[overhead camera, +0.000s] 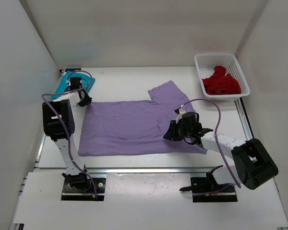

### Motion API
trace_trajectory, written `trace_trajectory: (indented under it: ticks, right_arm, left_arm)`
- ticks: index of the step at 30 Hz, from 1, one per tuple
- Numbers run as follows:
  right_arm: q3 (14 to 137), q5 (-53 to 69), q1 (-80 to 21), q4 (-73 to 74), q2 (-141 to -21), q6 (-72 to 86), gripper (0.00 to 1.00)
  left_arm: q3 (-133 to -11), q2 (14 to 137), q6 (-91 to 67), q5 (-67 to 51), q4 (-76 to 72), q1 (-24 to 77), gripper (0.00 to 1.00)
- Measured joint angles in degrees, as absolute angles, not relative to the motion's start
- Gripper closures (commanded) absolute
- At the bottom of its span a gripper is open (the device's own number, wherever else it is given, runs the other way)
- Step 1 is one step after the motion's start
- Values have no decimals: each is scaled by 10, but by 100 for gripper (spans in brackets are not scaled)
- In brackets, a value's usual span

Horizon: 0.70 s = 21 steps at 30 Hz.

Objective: Fold and stack the t-shirts
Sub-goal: Grap the side of the flattened tshirt furthest away from the robot with both arms

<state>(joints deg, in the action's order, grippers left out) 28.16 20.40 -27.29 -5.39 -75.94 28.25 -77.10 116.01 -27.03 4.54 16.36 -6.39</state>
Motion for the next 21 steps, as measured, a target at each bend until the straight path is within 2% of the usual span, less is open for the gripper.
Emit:
trace_trajectory:
  ticks: [1,7,10,14,18,21]
  right_arm:
    - [282,204,-273,-54,-759,282,83]
    - [291,200,-272,-52,-760,284,82]
    - [324,197,-268,-52,-777,285,83]
    - [429,171,-249,-51,-856,274,83]
    - [566,130,-199,-41,-963,260,86]
    - [713,110,-151,-12,-1077,251,86]
  left_arm:
    - [-771,1160,-270,45,164,-64,72]
    - [-771,1160,-273,43,165,-65,98]
    - [-771,1160,-272,43,165,-64,100]
    - [-763,1158,-274,43,153,-62,100]
    - [-733,1140,-282,37,134,-61,100]
    - [-709,1124,-291,23,119,-61,100]
